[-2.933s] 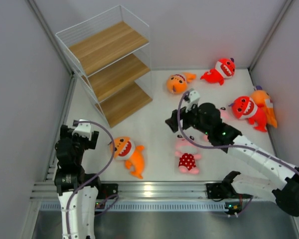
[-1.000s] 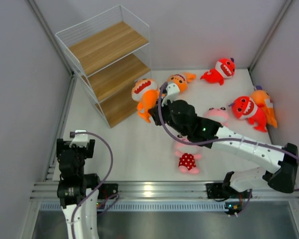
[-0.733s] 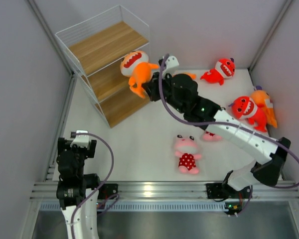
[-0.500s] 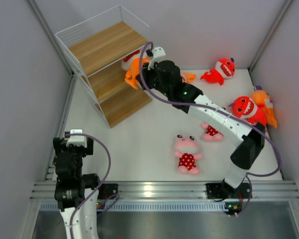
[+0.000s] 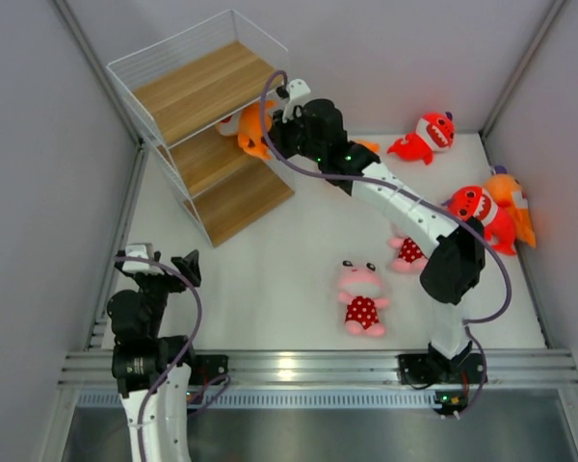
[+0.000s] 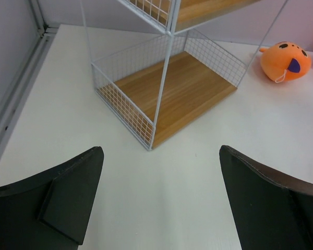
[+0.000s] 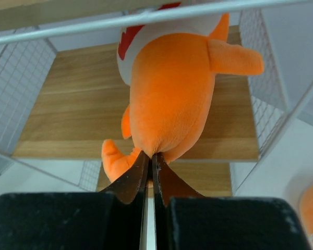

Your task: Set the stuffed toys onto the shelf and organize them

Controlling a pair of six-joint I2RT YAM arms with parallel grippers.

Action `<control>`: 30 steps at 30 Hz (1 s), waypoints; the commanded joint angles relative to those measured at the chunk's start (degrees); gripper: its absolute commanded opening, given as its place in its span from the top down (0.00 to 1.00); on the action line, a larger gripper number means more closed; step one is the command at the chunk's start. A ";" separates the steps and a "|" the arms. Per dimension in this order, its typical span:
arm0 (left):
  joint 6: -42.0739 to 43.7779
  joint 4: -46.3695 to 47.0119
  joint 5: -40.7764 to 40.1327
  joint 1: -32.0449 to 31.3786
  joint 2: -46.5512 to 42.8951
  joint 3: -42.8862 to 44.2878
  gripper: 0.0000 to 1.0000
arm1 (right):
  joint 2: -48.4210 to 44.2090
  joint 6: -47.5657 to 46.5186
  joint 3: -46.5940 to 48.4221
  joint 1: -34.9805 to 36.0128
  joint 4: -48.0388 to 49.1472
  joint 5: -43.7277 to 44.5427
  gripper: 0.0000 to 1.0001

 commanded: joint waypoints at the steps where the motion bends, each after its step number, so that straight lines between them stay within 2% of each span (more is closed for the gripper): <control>1: -3.04 4.71 3.72 0.28 -2.88 -2.03 0.01 | 3.91 -2.96 6.72 -2.38 2.18 -2.62 1.00; 5: -1.90 5.15 3.28 0.36 -3.07 -3.09 0.01 | 10.24 -5.07 14.72 -3.35 -0.90 -5.17 1.00; 10: -1.73 5.41 3.11 0.36 -3.24 -3.62 0.01 | 10.70 -5.33 13.95 -3.70 0.51 -5.35 0.98; 12: -1.72 5.50 3.28 0.28 -3.24 -3.70 0.01 | 9.65 -5.86 13.25 -3.70 -0.11 -5.27 0.86; 13: -1.72 5.50 3.46 0.28 -3.15 -3.79 0.01 | 9.03 -6.21 11.94 -3.61 -0.20 -4.48 0.73; 15: -1.64 5.67 3.37 0.28 -3.15 -3.79 0.01 | 6.06 -6.56 10.18 -3.61 0.06 -3.77 0.62; 16: -1.64 5.59 3.54 0.28 -3.24 -3.79 0.01 | 4.82 -6.65 7.82 -3.70 0.24 -3.77 0.49; 18: -1.55 5.67 3.72 0.28 -3.24 -3.79 0.01 | 0.70 -6.48 5.52 -3.70 0.51 -2.98 0.36; 19: -1.55 5.59 3.72 0.28 -3.24 -3.79 0.01 | -0.72 -5.96 3.42 -3.70 0.59 -1.59 0.26; 21: -1.55 5.50 3.81 0.37 -3.24 -3.79 0.01 | -5.36 -5.78 1.21 -3.70 0.42 -0.96 0.18; 22: -1.55 5.59 3.81 0.37 -3.24 -3.79 0.01 | -7.13 -5.78 -1.15 -3.70 0.24 -0.87 0.11; 25: -1.55 5.50 3.90 0.37 -3.24 -3.79 0.01 | -14.69 -6.39 -6.94 -3.70 -0.20 -0.87 0.02; 28: -1.46 5.50 4.07 0.28 -3.24 -3.79 0.01 | -22.60 -6.57 -15.19 -4.49 0.24 0.27 0.01; 30: -1.46 5.59 4.25 0.36 -3.24 -3.79 0.01 | -26.29 -5.43 -19.43 -7.99 0.68 1.24 0.00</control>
